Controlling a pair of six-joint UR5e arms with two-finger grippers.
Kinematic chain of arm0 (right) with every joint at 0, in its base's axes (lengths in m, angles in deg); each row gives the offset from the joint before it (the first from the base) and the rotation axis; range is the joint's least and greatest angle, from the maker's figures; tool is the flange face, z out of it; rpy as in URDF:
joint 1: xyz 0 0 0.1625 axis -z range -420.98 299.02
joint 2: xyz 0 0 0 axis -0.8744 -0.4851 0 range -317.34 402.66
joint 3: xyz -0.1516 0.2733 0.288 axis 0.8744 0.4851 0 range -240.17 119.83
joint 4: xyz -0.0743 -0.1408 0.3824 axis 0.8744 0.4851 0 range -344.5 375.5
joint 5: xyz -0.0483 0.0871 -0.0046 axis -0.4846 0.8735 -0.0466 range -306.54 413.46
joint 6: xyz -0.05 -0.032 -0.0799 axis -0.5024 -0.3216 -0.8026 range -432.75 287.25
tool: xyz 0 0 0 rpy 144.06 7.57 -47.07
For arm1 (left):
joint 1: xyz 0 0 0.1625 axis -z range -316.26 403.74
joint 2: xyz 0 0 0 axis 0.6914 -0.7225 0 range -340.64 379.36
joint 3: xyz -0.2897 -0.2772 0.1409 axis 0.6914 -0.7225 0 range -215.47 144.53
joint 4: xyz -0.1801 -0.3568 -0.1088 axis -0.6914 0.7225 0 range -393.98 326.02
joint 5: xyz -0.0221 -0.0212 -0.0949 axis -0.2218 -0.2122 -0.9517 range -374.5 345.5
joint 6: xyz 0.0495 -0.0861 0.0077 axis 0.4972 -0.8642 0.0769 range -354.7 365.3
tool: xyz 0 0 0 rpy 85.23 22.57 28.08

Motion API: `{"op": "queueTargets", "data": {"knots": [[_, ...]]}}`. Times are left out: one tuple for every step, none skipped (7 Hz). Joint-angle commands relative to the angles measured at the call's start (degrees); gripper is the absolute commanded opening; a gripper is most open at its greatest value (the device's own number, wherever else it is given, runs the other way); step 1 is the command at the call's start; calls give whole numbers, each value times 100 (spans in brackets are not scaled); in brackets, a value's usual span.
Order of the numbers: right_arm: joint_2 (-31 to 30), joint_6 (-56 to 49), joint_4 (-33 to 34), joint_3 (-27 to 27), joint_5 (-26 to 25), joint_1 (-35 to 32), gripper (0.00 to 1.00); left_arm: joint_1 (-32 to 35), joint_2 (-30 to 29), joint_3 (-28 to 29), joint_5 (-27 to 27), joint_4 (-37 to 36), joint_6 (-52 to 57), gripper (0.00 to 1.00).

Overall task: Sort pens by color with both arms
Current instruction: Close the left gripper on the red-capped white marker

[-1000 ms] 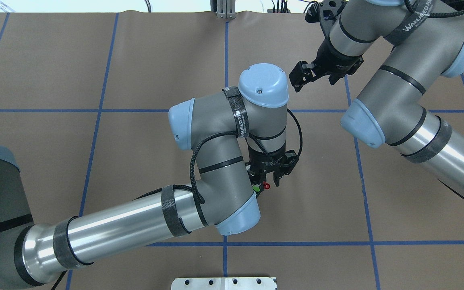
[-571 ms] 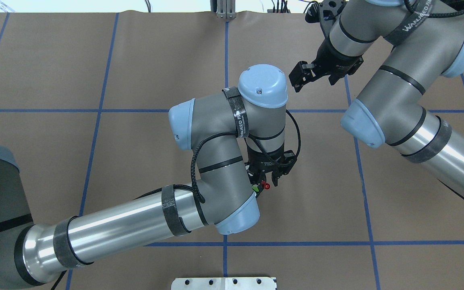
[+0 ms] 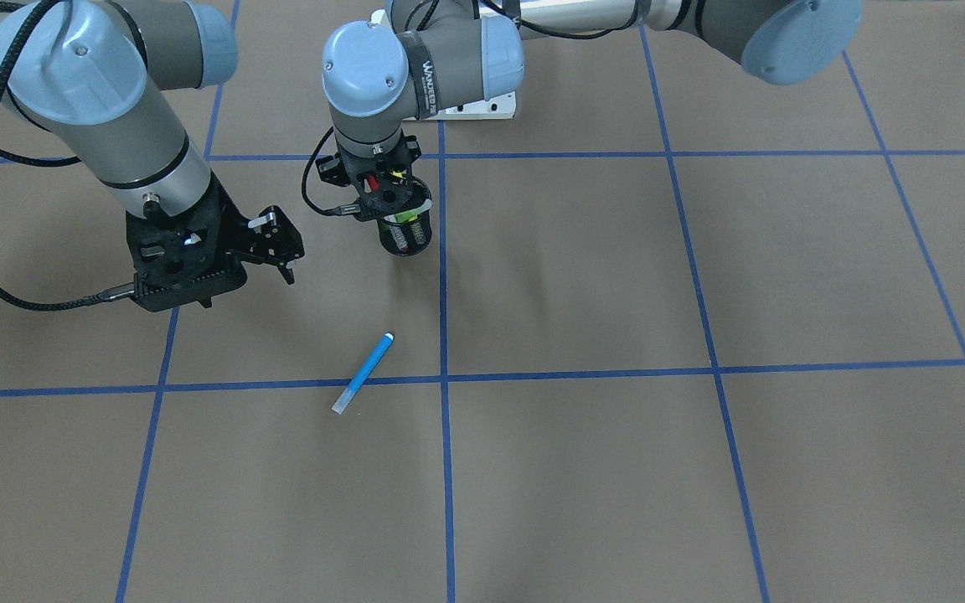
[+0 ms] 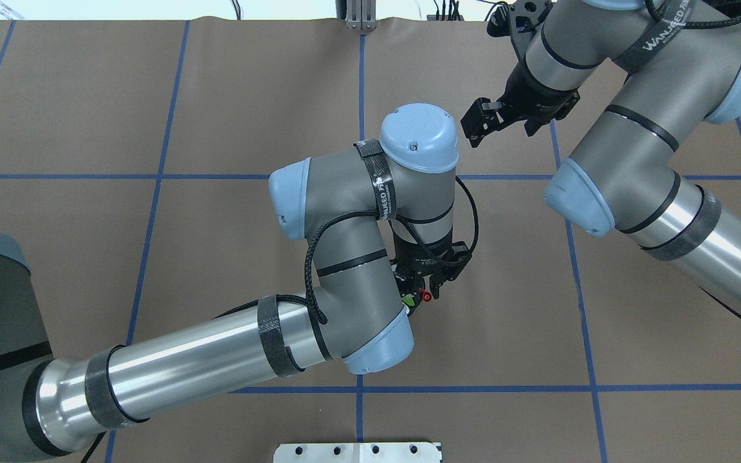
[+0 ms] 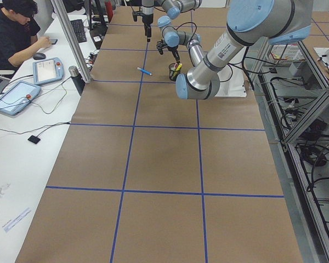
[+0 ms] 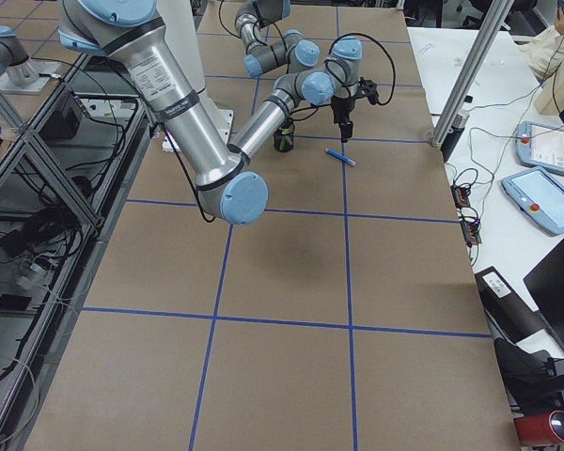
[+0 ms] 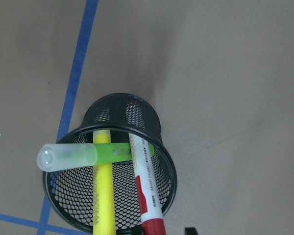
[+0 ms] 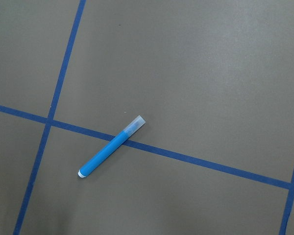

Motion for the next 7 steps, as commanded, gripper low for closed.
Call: {"op": "queueTargets", "data": {"knots": [[0, 0, 7, -9, 0, 3, 99, 0, 4, -17, -3, -16, -3, 33], [0, 0, -2, -18, 0, 12, 99, 0, 4, -26, -12, -16, -3, 31], [0, 0, 7, -18, 0, 12, 99, 0, 4, -35, -21, -16, -3, 29], [0, 0, -2, -18, -9, 12, 99, 9, 4, -35, -29, -33, -3, 27], [0, 0, -2, -18, -9, 12, 99, 9, 13, -35, -30, -42, -12, 26], [0, 0, -2, -18, -9, 21, 99, 9, 22, -35, -30, -77, -3, 25], [0, 0, -2, -18, -9, 21, 99, 26, 22, -52, -30, -112, -12, 25]]}}
